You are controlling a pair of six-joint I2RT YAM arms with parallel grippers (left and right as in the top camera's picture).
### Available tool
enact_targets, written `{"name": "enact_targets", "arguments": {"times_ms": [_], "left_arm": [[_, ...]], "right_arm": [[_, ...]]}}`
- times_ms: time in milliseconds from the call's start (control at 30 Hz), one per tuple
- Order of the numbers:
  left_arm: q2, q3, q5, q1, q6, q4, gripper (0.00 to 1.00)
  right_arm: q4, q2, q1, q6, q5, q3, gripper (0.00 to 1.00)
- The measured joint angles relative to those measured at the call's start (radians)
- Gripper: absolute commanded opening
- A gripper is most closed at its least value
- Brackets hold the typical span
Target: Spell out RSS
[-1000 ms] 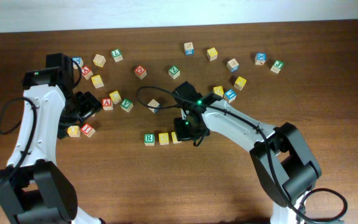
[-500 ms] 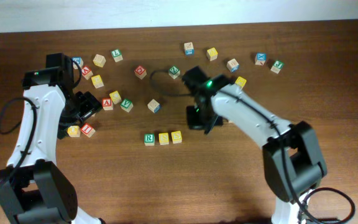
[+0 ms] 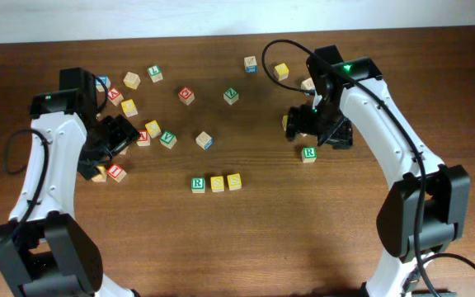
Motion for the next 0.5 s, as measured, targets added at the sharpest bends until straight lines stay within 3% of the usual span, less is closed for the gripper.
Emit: {"name": "enact_targets", "arguments": {"times_ms": [33,67,100,133,167,233,500], "left_arm": [[0.0,0.0,0.027,-0.001,0.018,0.0,0.97],[0.0,0.0,0.05,-0.005,0.04,0.0,0.89],[0.0,0.0,0.065,-0.011,0.064,-0.005,0.71],[0.0,-0.002,0.068,-0.025,0.097,-0.009,0.41],[0.0,-0.01,0.062,-0.043,0.111,-0.008,0.24],[0.0,-0.063,0.031,-0.092,0.139,0.013,0.0],[0.079,-0.267,-0.016,-0.219,0.168,0.217,0.0]], "right_arm": [[0.0,0.0,0.0,-0.002,-0.001,0.0,0.65],[0.002,0.0,0.0,0.001,0.0,0.0,0.51],[0.003,0.0,0.0,-0.009,-0.001,0.0,0.38],[0.002,0.0,0.0,-0.007,-0.002,0.0,0.28],[0.002,0.0,0.0,-0.012,-0.001,0.0,0.22],[0.011,0.0,0.003,-0.021,-0.004,-0.01,0.14],[0.182,0.002,0.063,-0.044,-0.004,-0.226,0.09]]}}
